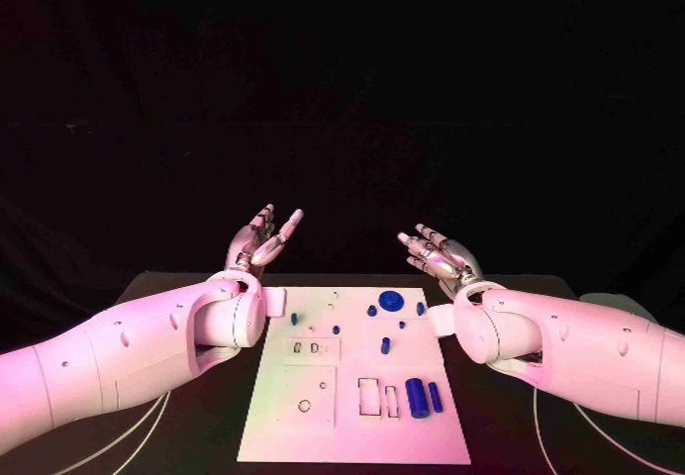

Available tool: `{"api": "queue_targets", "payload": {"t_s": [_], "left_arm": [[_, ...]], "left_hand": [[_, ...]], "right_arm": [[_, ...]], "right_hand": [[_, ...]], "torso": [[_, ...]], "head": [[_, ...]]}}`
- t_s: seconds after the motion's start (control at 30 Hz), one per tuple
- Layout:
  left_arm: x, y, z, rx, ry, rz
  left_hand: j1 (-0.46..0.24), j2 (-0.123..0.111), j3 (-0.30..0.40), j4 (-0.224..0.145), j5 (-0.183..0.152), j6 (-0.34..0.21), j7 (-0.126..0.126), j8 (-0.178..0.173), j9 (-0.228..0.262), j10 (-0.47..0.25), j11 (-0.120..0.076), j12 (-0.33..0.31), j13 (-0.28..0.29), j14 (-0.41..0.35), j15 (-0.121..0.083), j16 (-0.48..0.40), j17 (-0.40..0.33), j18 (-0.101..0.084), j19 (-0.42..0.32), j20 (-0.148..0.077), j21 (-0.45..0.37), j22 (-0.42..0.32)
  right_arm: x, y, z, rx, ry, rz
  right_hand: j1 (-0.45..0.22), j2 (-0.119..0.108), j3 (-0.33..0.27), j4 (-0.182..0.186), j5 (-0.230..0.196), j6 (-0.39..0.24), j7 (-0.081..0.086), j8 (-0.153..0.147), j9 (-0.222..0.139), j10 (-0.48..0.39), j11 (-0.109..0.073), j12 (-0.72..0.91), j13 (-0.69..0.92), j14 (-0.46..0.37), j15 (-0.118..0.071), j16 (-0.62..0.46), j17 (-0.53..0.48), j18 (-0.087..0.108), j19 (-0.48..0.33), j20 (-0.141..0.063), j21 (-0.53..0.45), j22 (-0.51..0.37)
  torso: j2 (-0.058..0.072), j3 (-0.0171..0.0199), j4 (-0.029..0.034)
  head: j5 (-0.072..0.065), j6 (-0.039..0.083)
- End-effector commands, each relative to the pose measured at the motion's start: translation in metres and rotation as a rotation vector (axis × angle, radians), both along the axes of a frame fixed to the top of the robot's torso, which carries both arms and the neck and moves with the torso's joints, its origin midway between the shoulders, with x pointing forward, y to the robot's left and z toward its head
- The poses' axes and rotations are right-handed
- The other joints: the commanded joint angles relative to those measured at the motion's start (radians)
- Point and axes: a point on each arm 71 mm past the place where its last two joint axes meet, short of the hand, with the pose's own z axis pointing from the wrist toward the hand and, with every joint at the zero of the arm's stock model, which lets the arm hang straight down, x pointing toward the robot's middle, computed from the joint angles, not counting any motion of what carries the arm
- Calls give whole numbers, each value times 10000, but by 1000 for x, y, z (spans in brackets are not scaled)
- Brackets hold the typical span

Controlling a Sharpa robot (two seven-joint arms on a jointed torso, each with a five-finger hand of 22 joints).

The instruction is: Assemble the parts on the task board

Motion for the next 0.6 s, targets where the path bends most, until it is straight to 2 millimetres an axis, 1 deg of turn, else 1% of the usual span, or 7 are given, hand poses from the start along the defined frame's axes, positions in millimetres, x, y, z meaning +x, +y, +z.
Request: {"api": "queue_targets", "payload": {"t_s": [0.03,0.2,0.23,0.3,0.37,0.43,0.6], "left_arm": [[0,-6,3,-184,-342,-722],[0,-6,3,-184,-342,-722],[-6,8,6,-227,-395,-756],[-7,11,7,-212,-439,-707],[-8,14,8,-219,-464,-712],[-9,17,10,-237,-475,-744],[-12,19,15,-307,-503,-963]], "left_hand": [[337,23,13,106,61,150,1002,82,29,66,167,68,29,73,137,83,38,208,26,111,49,19],[651,117,71,94,65,771,1225,266,163,692,408,204,132,958,333,363,254,379,473,129,227,114],[803,172,103,84,77,1231,1317,415,262,1211,511,322,201,1623,537,605,406,361,1007,156,422,215],[1038,236,148,79,51,2088,1457,713,451,2364,648,576,322,2865,719,1060,675,310,2560,158,984,491],[1315,273,195,51,64,2968,1498,1046,649,3736,772,913,451,4134,451,1527,939,459,3956,129,1498,712],[1658,300,252,-10,97,4525,1504,1671,1004,5706,802,1409,603,6411,219,2386,1396,935,5504,79,2139,934],[2183,261,311,-46,91,6275,1313,2380,1409,7741,502,1596,606,7604,-137,2676,1540,1362,6670,49,2428,866]], "right_arm": [[1,10,-1,33,368,1714],[3,11,-1,-51,437,2004],[7,-7,16,-2134,-1830,1755],[9,-8,20,-2461,-2162,1737],[10,-9,23,-2768,-2443,1746],[12,-10,26,-3052,-2676,1774],[14,-13,34,-3637,-3126,1878]], "right_hand": [[970,-70,378,-482,-17,833,1692,262,203,1082,162,231,120,1129,158,295,187,133,757,104,319,167],[1797,-238,612,-1142,-61,2624,1650,841,627,3376,-28,560,269,3533,-119,911,556,393,1814,90,769,356],[1969,-299,665,-1296,-47,3188,1611,1036,758,4215,-99,693,325,4210,-212,1087,655,468,2050,87,869,389],[2110,-350,741,-1433,-7,3910,1582,1277,917,5363,-190,835,369,5172,-320,1319,785,589,2411,95,1008,429],[2173,-404,792,-1515,-25,4344,1527,1407,1002,6026,-245,848,377,5660,-385,1397,832,655,2550,96,1057,424],[2246,-466,875,-1605,-52,5006,1443,1605,1127,6680,-346,842,391,6031,-486,1450,855,755,2956,94,1193,452],[2288,-544,1002,-1675,-53,5708,1355,1776,1233,7136,-450,751,386,6418,-609,1486,868,889,3934,92,1521,549]], "torso": [[2,0,0],[2,0,0],[195,0,55],[252,2,39],[312,8,35],[376,12,39],[505,16,52]], "head": [[0,1],[0,1],[-23,-73],[-23,-65],[-43,-69],[-59,-70],[-112,-70]]}}
